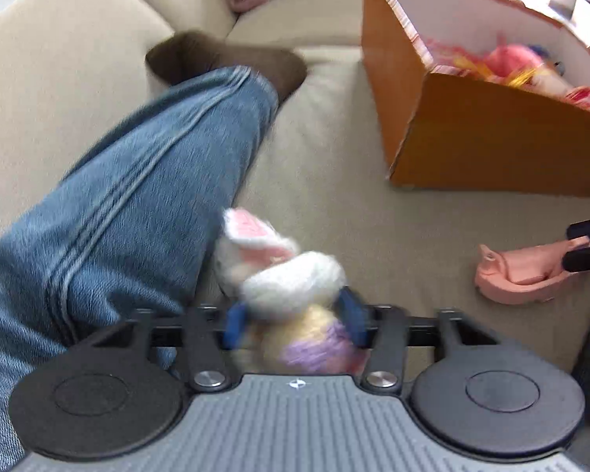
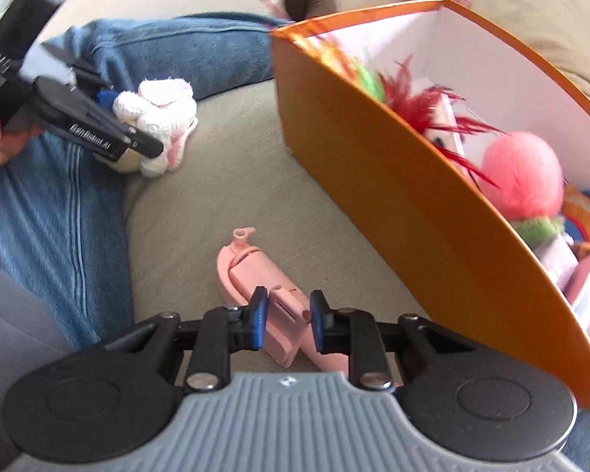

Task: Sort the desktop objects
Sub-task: 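Grasp the white crochet bunny with the left gripper while the right gripper grasps the pink plastic toy, then carry the crochet bunny and pink plastic toy toward the orange box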

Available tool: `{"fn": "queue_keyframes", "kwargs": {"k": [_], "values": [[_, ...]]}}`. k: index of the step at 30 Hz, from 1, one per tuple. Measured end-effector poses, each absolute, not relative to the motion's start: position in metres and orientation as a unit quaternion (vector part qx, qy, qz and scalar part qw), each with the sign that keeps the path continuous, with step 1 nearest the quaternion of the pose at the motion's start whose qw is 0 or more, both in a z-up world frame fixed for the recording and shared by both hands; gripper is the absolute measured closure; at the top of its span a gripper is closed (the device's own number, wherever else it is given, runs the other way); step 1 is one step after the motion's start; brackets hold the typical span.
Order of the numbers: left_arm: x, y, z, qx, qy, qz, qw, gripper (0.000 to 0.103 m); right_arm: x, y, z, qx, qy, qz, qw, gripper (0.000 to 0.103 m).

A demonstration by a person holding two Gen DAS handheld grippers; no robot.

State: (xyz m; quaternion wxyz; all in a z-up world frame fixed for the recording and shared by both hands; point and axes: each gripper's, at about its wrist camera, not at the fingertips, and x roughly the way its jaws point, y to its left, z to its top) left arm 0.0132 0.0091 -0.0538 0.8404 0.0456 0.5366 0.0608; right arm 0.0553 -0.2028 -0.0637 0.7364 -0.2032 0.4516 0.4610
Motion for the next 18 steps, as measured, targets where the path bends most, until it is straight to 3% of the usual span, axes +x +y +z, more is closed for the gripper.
{"fn": "queue_keyframes", "kwargs": {"k": [5,13,18], "values": [[0.014,-0.007,-0.046,0.027,0.516,0.008,0.856,0.052,0.069,-0.22,-0.058,-0.132,0.473,0.424,0.761,0.092],[0.006,0.01,-0.083,0.004,0.545,0.008,0.839,0.042,0.07,-0.227,-0.07,-0.096,0.502,0.408,0.757,0.092],[0.009,0.018,-0.09,-0.016,0.553,0.005,0.833,0.032,0.072,-0.222,-0.073,-0.085,0.512,0.404,0.754,0.083]]}}
